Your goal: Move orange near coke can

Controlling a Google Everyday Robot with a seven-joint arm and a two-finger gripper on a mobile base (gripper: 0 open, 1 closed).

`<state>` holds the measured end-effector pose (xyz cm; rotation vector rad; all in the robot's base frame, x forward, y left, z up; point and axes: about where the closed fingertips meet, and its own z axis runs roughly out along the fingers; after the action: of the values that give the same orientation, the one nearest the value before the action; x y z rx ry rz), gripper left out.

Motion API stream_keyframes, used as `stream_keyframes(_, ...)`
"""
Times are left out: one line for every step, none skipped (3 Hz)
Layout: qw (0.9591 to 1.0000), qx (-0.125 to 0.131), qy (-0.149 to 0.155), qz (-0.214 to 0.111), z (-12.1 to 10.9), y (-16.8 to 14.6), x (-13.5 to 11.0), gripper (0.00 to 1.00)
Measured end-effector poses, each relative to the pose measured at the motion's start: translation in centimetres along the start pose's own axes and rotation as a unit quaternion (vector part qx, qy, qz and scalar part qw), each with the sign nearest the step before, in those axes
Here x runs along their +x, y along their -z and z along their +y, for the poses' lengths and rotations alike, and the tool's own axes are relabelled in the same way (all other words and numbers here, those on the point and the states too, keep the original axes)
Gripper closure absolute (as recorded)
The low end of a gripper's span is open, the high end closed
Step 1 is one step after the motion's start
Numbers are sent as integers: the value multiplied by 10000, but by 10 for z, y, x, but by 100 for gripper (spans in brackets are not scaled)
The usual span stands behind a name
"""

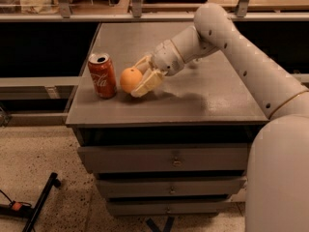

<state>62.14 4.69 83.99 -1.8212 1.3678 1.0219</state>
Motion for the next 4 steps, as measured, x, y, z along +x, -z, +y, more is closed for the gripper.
stream_keyframes(9997,-21,127,186,0,-13,-3,82)
stream_keyframes(9990,179,250,315,-6,-11,-6,58)
stream_keyframes(9984,363,300,315,-12,-1,-7,36)
stream_keyframes(9985,338,301,308,-13,-5,-8,12)
